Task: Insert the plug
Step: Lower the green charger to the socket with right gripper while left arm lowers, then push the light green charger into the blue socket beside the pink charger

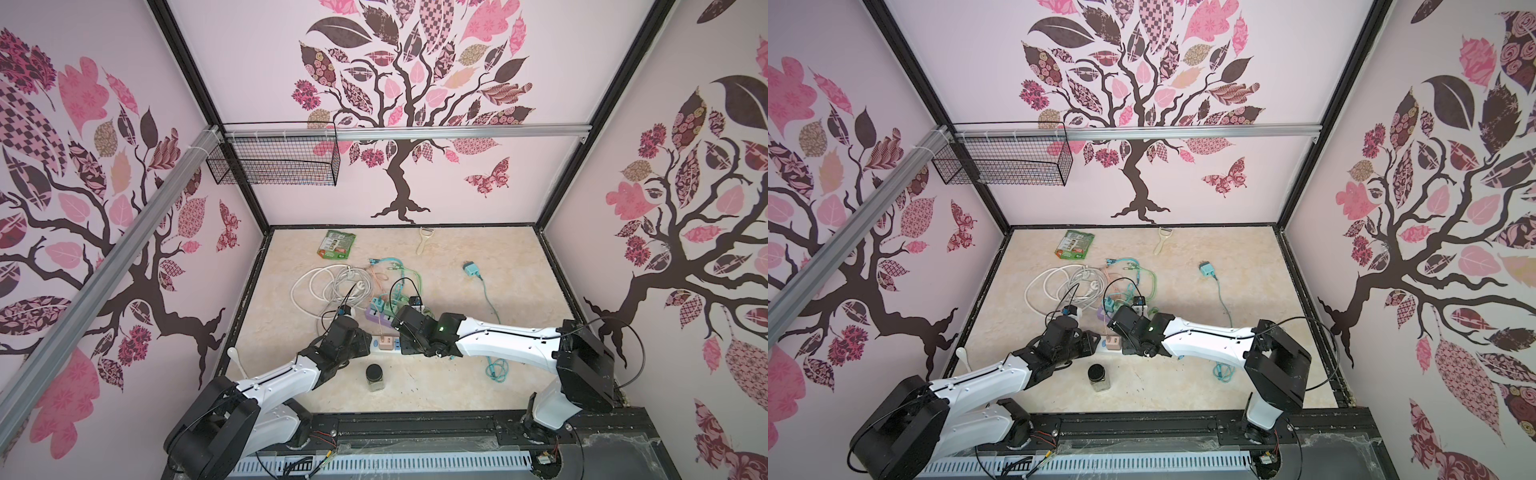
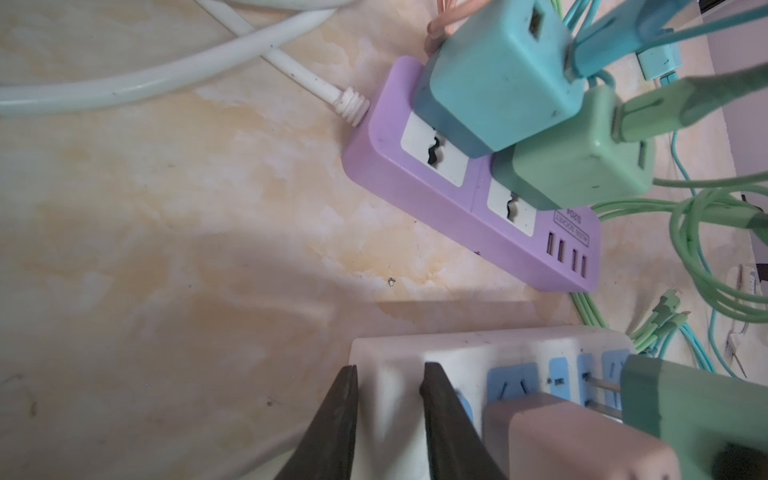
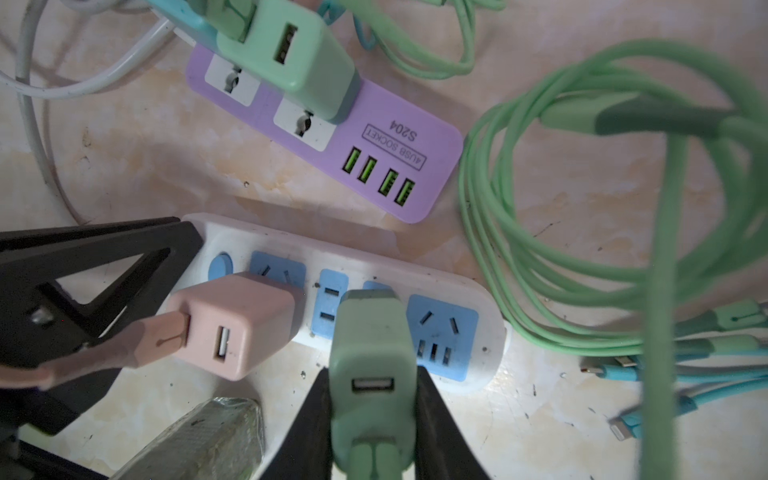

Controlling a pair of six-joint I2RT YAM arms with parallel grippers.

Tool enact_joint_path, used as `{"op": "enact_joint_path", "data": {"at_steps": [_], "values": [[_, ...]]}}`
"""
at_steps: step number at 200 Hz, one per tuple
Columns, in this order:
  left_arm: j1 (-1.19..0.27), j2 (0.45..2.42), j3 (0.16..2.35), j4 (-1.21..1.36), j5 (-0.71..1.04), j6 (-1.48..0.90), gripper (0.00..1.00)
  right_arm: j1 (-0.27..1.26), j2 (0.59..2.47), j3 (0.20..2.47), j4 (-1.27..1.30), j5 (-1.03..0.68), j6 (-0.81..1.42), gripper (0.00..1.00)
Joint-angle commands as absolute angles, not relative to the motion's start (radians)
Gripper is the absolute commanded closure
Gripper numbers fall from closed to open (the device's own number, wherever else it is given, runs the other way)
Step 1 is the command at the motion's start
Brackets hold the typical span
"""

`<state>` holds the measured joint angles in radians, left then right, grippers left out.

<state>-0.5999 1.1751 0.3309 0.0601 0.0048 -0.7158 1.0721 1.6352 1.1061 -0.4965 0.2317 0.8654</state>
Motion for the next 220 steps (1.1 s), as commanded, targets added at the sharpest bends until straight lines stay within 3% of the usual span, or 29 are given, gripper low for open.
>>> {"op": "enact_joint_path", "data": {"at_steps": [1, 220], "values": [[-0.597, 1.172, 0.297, 0.066, 0.013, -0.731, 0.70, 1.078, 1.657, 1.121, -0.511, 0.245, 0.888, 1.00], [-0.599, 1.034, 0.175, 0.094, 0.087, -0.762, 0.72, 1.079, 1.781, 1.170, -0.525, 0.288, 0.848, 0.94]]}}
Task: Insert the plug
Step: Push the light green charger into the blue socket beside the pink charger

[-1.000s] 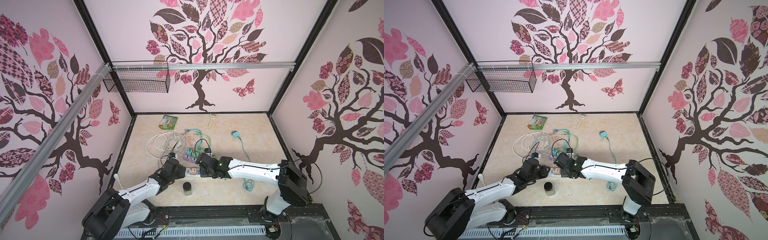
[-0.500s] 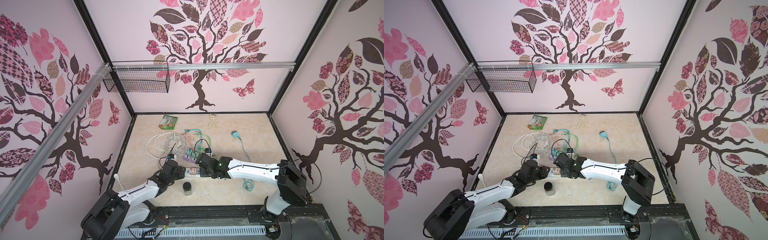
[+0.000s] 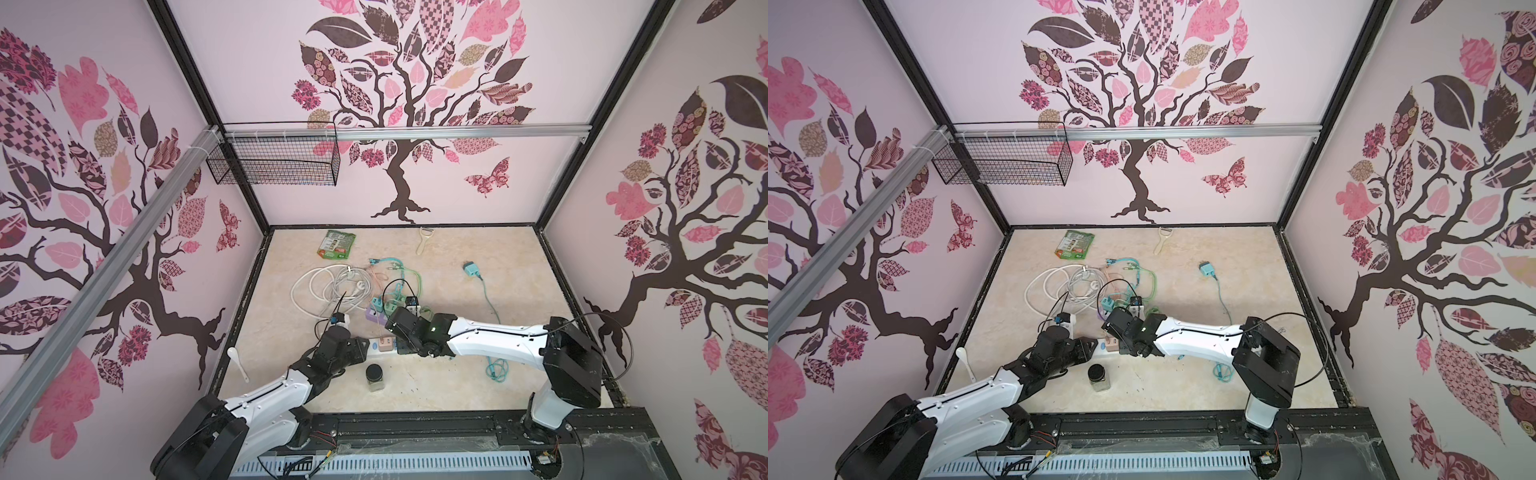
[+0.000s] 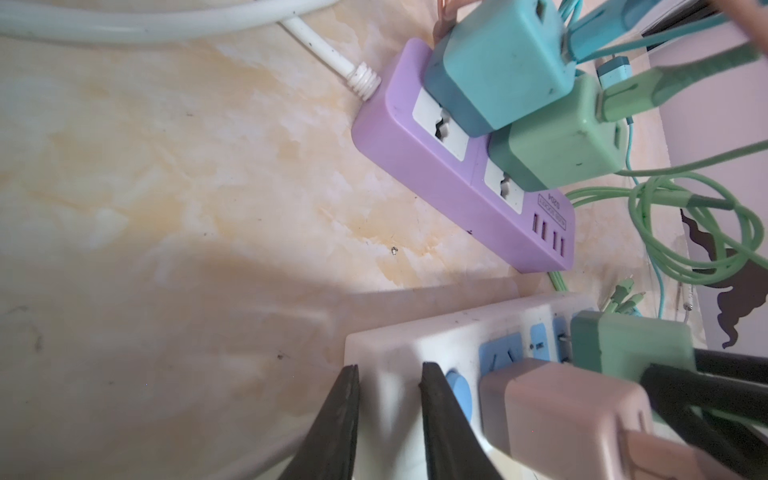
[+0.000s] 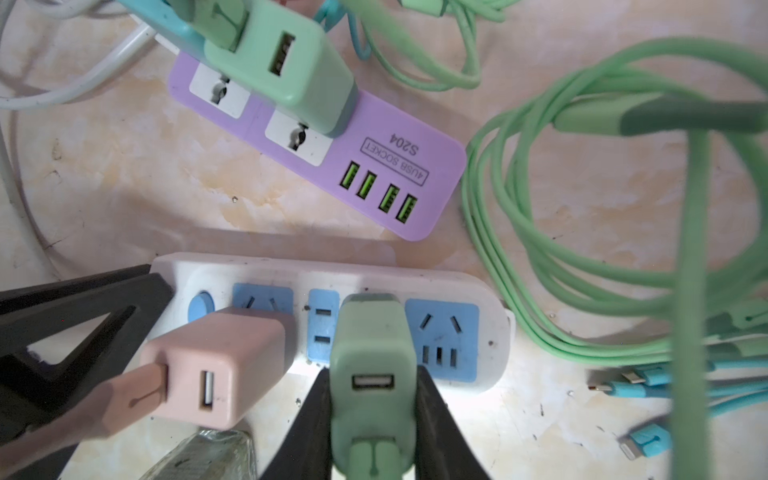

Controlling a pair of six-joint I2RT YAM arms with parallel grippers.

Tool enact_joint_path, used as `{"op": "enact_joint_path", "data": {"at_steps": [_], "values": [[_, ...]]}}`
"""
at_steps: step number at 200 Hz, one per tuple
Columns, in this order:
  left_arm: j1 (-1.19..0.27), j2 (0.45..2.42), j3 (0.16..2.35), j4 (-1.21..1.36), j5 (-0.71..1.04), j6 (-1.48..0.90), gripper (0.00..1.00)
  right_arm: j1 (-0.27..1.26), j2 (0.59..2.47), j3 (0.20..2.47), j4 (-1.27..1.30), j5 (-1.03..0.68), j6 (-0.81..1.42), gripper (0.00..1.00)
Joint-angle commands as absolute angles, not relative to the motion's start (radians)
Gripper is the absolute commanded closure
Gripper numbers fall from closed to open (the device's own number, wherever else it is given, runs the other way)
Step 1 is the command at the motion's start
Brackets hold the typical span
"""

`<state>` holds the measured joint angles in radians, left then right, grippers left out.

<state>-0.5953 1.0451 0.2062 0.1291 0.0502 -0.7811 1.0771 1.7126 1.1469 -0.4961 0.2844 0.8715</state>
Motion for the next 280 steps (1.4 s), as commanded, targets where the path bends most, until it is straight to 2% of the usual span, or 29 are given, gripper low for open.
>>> {"op": "enact_joint_path", "data": {"at_steps": [1, 280], "values": [[-0.598, 1.034, 0.175, 0.094, 0.088, -0.762, 0.72, 1.079, 1.783, 1.171, -0.526, 0.288, 0.848, 0.94], [-0.599, 0.944, 0.182, 0.025, 0.065, -0.752, 0.72, 1.078, 1.989, 1.211, -0.591, 0.238, 0.739, 0.88]]}}
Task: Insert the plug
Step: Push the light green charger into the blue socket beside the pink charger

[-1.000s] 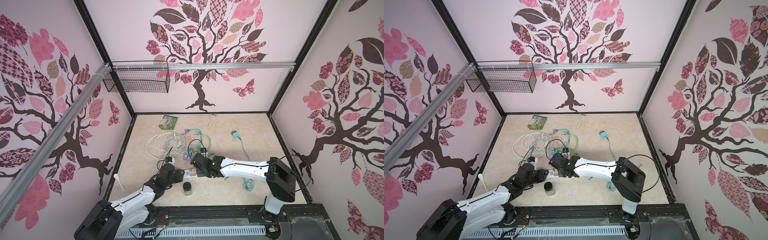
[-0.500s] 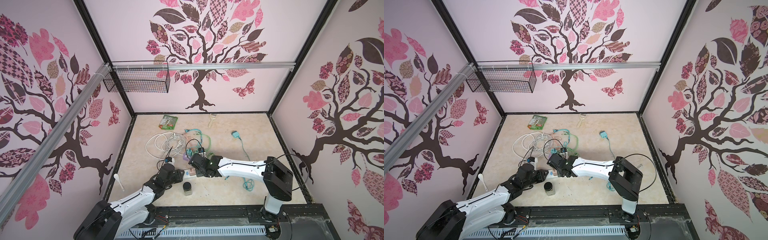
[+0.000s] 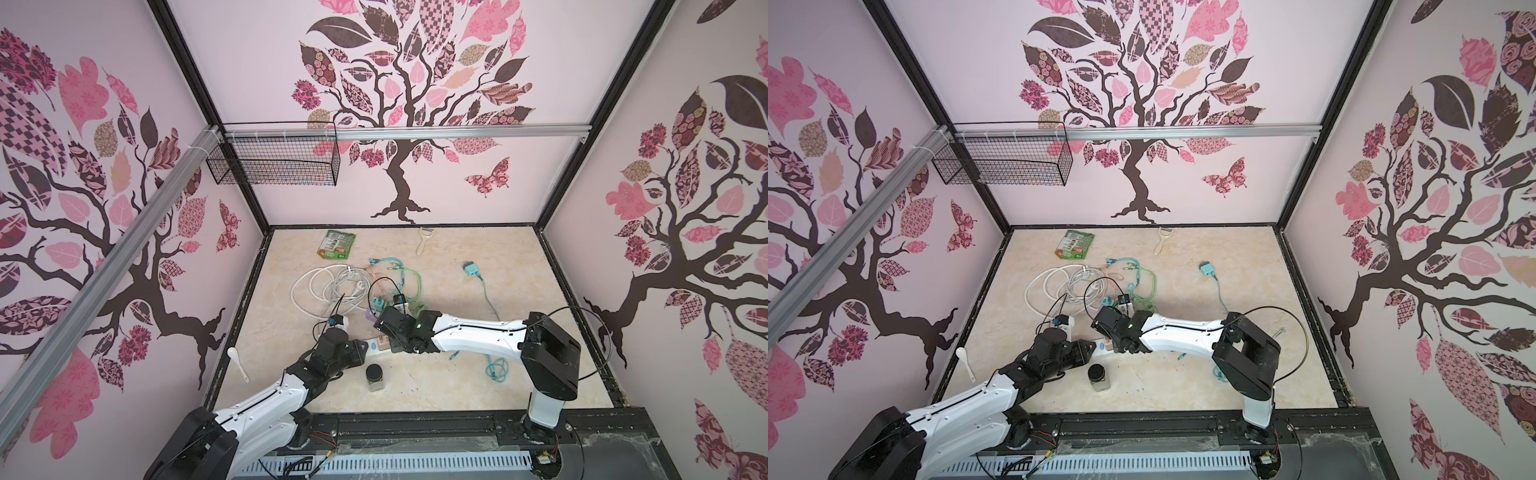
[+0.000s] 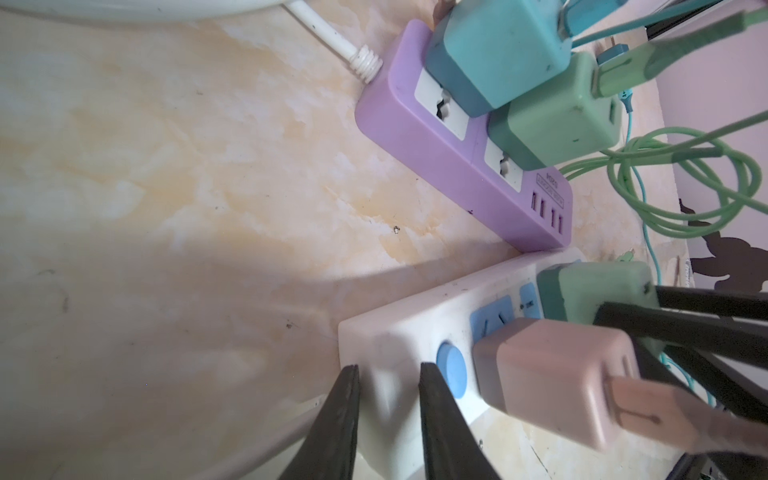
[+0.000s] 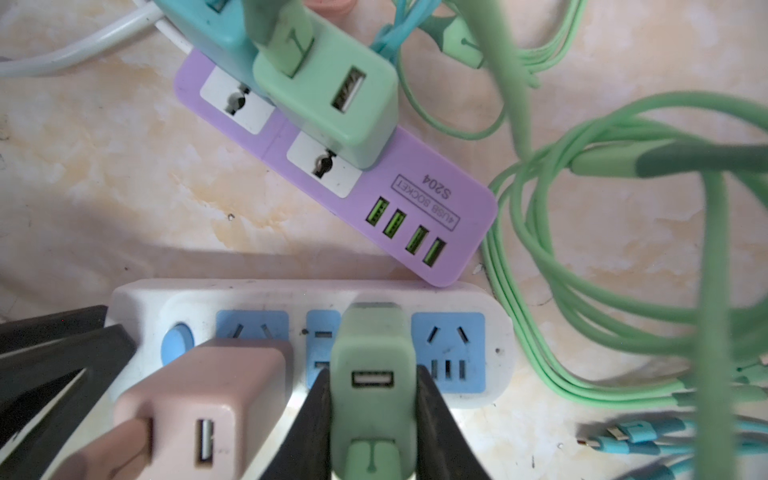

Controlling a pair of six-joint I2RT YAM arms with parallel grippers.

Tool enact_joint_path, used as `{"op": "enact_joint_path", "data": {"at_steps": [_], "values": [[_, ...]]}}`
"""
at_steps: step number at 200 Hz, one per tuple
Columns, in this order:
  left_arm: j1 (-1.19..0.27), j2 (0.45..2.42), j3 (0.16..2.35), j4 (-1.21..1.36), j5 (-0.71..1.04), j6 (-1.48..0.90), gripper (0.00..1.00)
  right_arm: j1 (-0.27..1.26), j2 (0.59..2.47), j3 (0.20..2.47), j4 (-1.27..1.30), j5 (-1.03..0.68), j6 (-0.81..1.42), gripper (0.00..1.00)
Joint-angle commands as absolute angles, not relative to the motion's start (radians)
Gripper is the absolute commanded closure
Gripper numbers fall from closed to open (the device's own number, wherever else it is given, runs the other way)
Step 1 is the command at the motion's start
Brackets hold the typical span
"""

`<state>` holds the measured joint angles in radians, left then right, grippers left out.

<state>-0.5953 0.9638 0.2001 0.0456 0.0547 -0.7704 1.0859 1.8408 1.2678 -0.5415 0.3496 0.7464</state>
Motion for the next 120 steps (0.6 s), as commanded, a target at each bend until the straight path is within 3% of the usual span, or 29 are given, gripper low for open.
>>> {"op": "enact_joint_path", "data": {"at_steps": [1, 120], "values": [[-0.599, 0.943, 0.181, 0.025, 0.065, -0.752, 0.72, 1.078, 1.990, 1.211, -0.593, 0.238, 0.738, 0.88], [-0.598, 0.890, 0.178, 0.000, 0.051, -0.752, 0.71, 1.078, 1.906, 1.244, -0.636, 0.251, 0.739, 0.73]]}}
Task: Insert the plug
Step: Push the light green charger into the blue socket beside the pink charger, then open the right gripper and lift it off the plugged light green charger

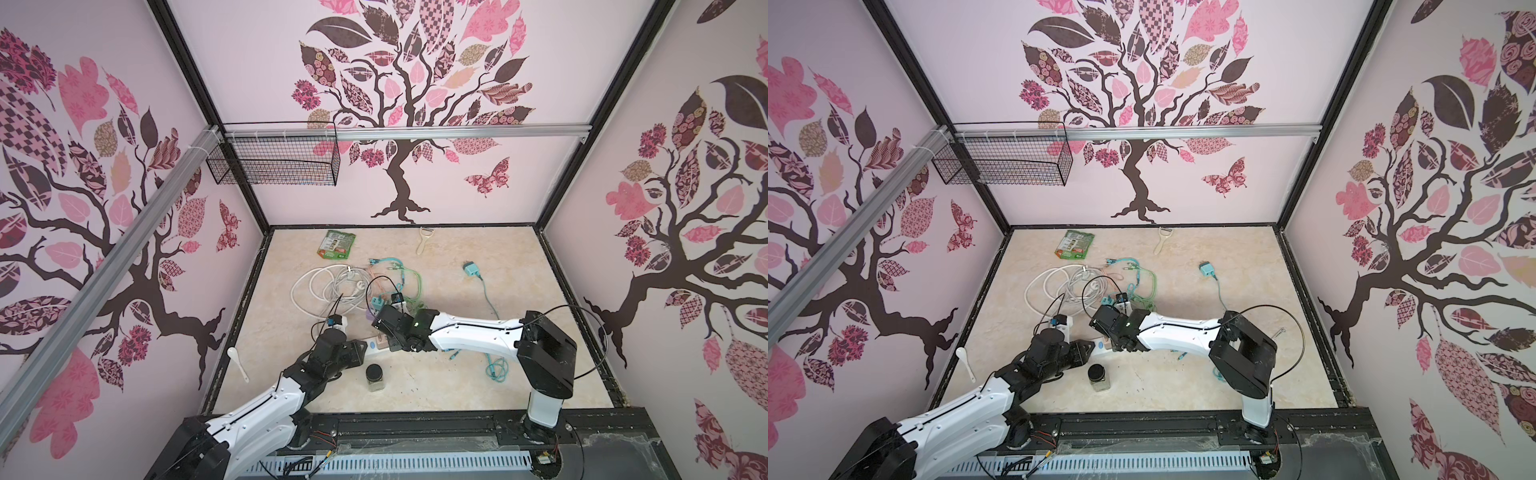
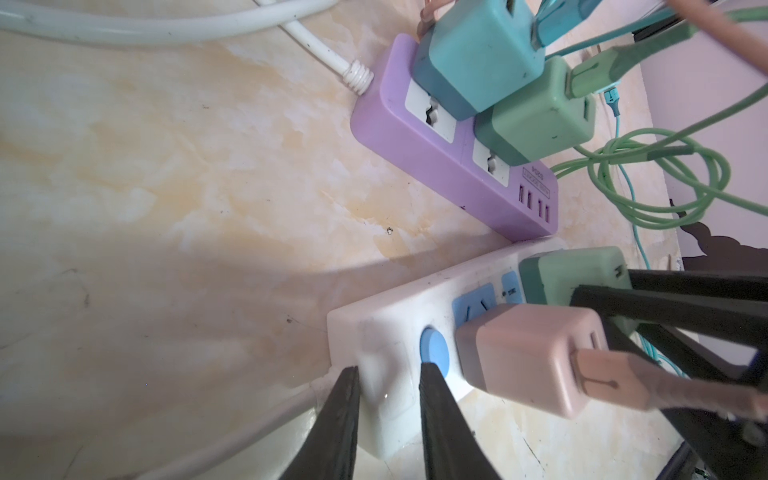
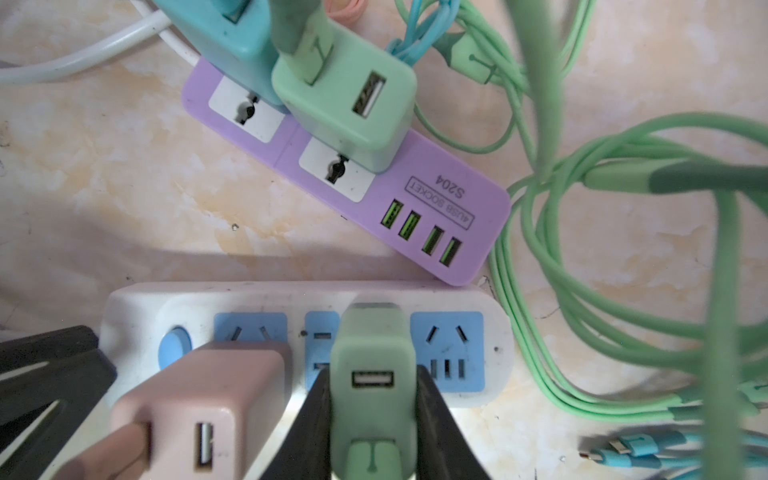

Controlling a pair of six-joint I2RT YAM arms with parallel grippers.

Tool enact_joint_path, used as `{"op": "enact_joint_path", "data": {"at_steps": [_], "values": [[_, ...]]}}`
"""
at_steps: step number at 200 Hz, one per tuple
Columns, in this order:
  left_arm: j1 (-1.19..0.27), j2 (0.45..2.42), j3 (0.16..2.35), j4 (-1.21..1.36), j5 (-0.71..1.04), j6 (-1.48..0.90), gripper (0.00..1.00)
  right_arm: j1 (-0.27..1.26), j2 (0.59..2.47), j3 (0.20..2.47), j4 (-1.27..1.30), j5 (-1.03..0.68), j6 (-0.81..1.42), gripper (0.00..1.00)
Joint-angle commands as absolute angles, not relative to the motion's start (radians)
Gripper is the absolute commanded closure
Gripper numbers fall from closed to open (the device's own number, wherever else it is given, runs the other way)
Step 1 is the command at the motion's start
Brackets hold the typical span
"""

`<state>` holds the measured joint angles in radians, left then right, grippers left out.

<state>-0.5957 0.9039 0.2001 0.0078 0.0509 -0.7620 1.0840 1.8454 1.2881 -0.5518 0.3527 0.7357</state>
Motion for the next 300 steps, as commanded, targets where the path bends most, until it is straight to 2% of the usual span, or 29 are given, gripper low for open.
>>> {"op": "enact_joint_path", "data": {"at_steps": [1, 63, 165, 217, 254, 300], "values": [[-0.598, 0.890, 0.179, 0.000, 0.051, -0.752, 0.72, 1.078, 1.906, 1.244, -0.635, 0.252, 0.740, 0.72], [-0.599, 0.888, 0.186, -0.009, 0.048, -0.746, 0.71, 1.079, 1.840, 1.229, -0.609, 0.257, 0.750, 0.55], [-0.598, 0.893, 0.196, -0.018, 0.038, -0.739, 0.71, 1.078, 1.685, 1.193, -0.623, 0.173, 0.702, 0.39], [-0.597, 0.877, 0.230, -0.061, 0.026, -0.720, 0.61, 1.078, 1.532, 1.147, -0.607, 0.081, 0.633, 0.26], [-0.597, 0.836, 0.267, -0.140, 0.020, -0.700, 0.52, 1.063, 1.424, 1.140, -0.641, 0.103, 0.582, 0.22], [-0.597, 0.762, 0.302, -0.242, -0.004, -0.700, 0.46, 0.873, 1.269, 1.051, -0.593, 0.133, 0.462, 0.21]]}}
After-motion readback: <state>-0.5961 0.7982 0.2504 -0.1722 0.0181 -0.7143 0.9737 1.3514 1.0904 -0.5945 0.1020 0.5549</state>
